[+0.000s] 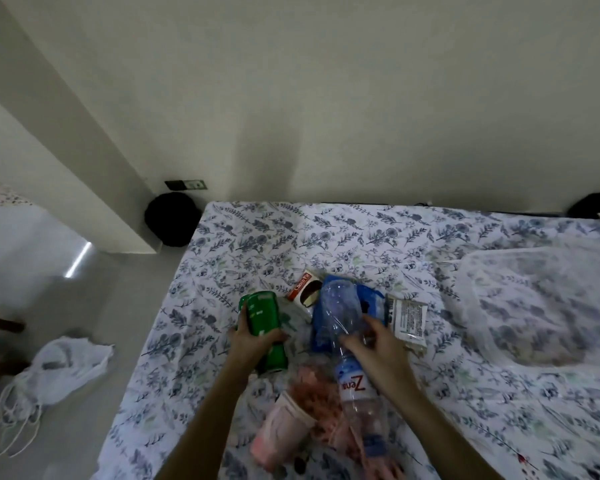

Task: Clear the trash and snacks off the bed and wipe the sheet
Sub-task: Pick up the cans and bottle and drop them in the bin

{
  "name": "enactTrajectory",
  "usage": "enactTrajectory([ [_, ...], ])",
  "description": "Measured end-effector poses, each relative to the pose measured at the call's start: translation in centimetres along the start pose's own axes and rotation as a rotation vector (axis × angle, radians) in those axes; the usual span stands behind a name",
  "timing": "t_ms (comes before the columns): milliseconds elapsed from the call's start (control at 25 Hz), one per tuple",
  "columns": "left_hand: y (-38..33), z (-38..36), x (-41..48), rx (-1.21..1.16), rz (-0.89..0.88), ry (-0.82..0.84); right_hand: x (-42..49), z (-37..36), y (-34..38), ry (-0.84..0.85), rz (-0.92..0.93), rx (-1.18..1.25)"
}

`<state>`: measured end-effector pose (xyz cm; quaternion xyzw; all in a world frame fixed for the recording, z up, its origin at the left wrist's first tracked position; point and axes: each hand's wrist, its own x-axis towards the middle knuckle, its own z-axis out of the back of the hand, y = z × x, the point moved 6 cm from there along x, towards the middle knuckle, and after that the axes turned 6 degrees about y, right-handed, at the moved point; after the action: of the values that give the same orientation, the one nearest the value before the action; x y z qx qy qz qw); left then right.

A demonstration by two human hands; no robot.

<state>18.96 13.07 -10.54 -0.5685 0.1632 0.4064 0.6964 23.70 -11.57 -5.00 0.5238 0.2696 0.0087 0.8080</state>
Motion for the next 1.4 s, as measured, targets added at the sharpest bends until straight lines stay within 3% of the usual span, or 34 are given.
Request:
enactTrajectory([
  [240,1.9,9.9,-4.2,-0.32,-0.07,-0.007,2.2,-8.4,6.8,0.14,0.039,0.094],
  [520,7.2,28.1,-4.1,-0.379,-0.125,-0.057,2.8,-29.4,14.2,0.354,0.044,0.037],
  [680,14.5,38.4,0.4,-0.422,-0.071,0.025,3.2,-43.1,14.7,0.356,-0.071,0.043],
  [840,22.2,44.2,3.3,-0.5,0.029,0.07,3.5,-53.0,12.5,0.359,-0.219,0.003],
  [1080,31.6,45.2,10.3,-0.633,0.137,0.203,8.2,-62.2,5.5,0.298,-0.343,-0.174],
  [1400,45.2,36.7,26.5,-0.666,0.337,0.32,19.0,-69.3,-14.4,0.237,-0.705,-0.175],
])
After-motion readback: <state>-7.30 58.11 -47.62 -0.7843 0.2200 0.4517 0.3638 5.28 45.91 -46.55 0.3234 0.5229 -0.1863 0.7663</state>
